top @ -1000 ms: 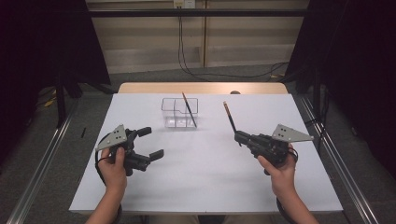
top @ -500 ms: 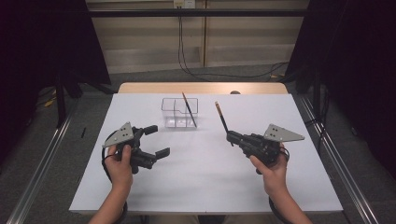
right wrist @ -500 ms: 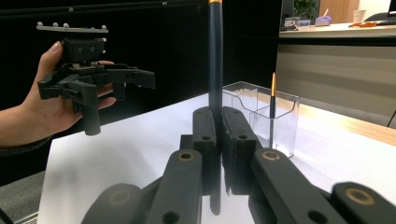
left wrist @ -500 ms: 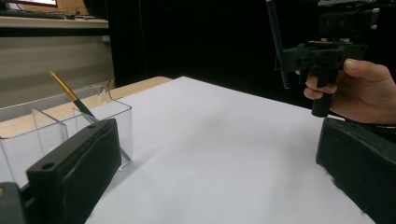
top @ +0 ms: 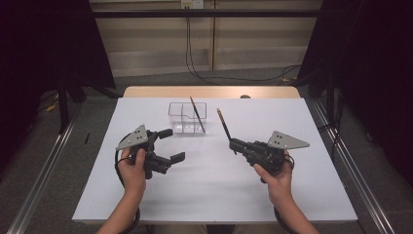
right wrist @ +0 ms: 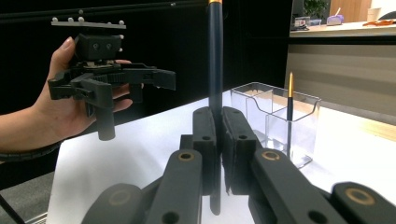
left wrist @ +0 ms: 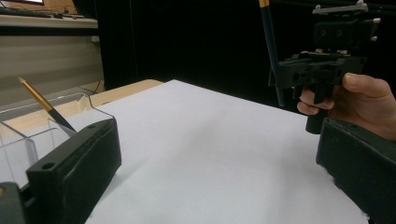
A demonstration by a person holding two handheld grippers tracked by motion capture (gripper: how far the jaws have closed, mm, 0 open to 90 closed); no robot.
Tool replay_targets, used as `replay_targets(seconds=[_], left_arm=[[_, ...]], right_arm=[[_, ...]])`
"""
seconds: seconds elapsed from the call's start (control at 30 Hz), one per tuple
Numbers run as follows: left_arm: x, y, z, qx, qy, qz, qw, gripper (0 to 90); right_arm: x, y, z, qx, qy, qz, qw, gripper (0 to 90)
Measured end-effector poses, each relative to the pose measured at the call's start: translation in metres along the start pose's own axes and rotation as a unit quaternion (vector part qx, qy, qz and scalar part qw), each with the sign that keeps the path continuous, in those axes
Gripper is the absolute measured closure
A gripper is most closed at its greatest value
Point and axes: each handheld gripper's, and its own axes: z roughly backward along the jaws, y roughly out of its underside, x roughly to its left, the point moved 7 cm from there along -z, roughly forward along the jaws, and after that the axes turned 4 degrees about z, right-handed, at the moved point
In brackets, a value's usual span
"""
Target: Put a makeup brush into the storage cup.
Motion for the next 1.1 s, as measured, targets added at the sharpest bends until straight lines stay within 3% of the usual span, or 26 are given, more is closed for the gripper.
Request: replay_targets(seconds=[0.63,0.73,0.9,1.1], left_arm=[[-0.005,-0.011,-0.03,0.007,0.013,0.027,0.9995,0.0],[-0.007,-0.012,-0.036,0.02,0.009,0.021,0.9995,0.0],[-0.012,-0.015,-0.048,0.026,0.018,0.03,0.999,0.0],[-0.013,-0.019,-0.059,0.027,0.017,0.063,0.9975,0.0]], right_arm=[[0.006,0.007,-0.009,0.003,-0.01,-0.005,0.9999,84.7],[0.007,0.007,-0.011,0.002,-0.011,-0.002,0.9999,84.7],[0.009,0.01,-0.012,0.005,-0.014,-0.004,0.9999,84.7],[0.009,0.011,-0.013,0.007,-0.015,-0.002,0.9999,84.7]])
